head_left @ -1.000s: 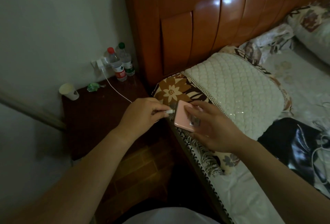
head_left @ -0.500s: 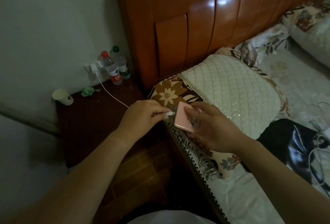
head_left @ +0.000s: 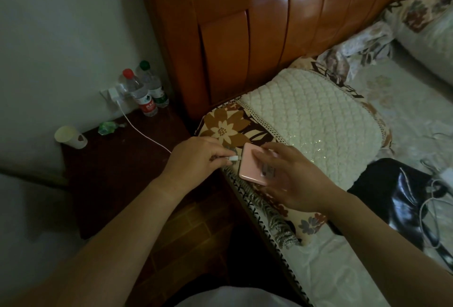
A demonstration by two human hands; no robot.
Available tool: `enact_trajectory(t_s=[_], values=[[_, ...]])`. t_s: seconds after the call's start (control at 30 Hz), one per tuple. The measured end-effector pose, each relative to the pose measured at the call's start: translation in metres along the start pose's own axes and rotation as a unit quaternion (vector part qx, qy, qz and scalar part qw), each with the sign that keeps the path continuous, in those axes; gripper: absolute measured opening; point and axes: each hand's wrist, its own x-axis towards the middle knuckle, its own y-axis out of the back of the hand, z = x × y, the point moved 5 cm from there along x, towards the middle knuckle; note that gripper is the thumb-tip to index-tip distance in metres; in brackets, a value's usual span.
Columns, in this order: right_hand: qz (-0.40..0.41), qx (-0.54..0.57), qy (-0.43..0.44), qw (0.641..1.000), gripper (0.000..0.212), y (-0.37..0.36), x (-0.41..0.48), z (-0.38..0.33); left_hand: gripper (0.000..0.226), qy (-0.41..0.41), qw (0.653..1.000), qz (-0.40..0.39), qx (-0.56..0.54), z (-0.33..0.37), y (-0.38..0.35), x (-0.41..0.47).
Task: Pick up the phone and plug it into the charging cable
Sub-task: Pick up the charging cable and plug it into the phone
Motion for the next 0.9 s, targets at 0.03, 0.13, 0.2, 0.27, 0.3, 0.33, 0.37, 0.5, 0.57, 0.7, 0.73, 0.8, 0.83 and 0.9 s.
enact_trajectory(t_s=[0.03, 0.13, 0.2, 0.27, 0.3, 0.33, 0.37, 0.5, 0.57, 0.7, 0.73, 0.8, 0.83, 0.9], values=[[-0.004, -0.001, -0.001, 1.000, 0.072, 0.001, 0.002, 0.003, 0.022, -0.002, 1.000, -0.005, 0.005, -0.001, -0.001, 0.004], [-0.016, -0.005, -0.003, 1.000, 0.072, 0.004, 0.009, 0.013, 0.021, -0.009, 1.000, -0.013, 0.003, -0.003, -0.002, 0.017], [-0.029, -0.011, -0.003, 0.999, 0.072, 0.005, 0.014, 0.021, 0.021, -0.004, 0.999, -0.022, -0.025, -0.006, -0.004, 0.026], [-0.036, -0.012, 0.000, 0.999, 0.072, 0.008, 0.021, 0.028, 0.020, 0.011, 0.998, -0.027, -0.063, -0.009, -0.007, 0.037], [-0.037, -0.012, 0.001, 0.999, 0.071, 0.010, 0.024, 0.032, 0.020, 0.023, 0.996, -0.025, -0.080, -0.012, -0.008, 0.041], [-0.036, -0.011, 0.003, 0.999, 0.071, 0.012, 0.028, 0.035, 0.019, 0.038, 0.995, -0.019, -0.096, -0.015, -0.009, 0.046], [-0.036, -0.012, 0.004, 0.999, 0.071, 0.014, 0.031, 0.038, 0.018, 0.054, 0.992, -0.009, -0.112, -0.019, -0.010, 0.050], [-0.046, -0.020, 0.009, 0.999, 0.073, 0.018, 0.047, 0.054, 0.013, 0.078, 0.986, 0.014, -0.146, -0.026, -0.014, 0.066], [-0.057, -0.018, 0.013, 0.998, 0.073, 0.018, 0.055, 0.062, 0.013, 0.085, 0.984, 0.020, -0.154, -0.028, -0.017, 0.076], [-0.082, -0.036, 0.030, 0.996, 0.072, 0.022, 0.074, 0.080, 0.012, 0.091, 0.985, 0.028, -0.144, -0.034, -0.021, 0.100], [-0.087, -0.045, 0.035, 0.995, 0.072, 0.023, 0.080, 0.085, 0.012, 0.091, 0.985, 0.029, -0.141, -0.035, -0.022, 0.107], [-0.100, -0.059, 0.039, 0.993, 0.072, 0.026, 0.089, 0.097, 0.013, 0.086, 0.986, 0.024, -0.141, -0.037, -0.025, 0.120], [-0.106, -0.066, 0.041, 0.991, 0.073, 0.027, 0.094, 0.102, 0.014, 0.080, 0.987, 0.019, -0.135, -0.038, -0.027, 0.127], [-0.113, -0.075, 0.045, 0.990, 0.073, 0.029, 0.101, 0.115, 0.014, 0.072, 0.990, 0.015, -0.123, -0.039, -0.030, 0.140]])
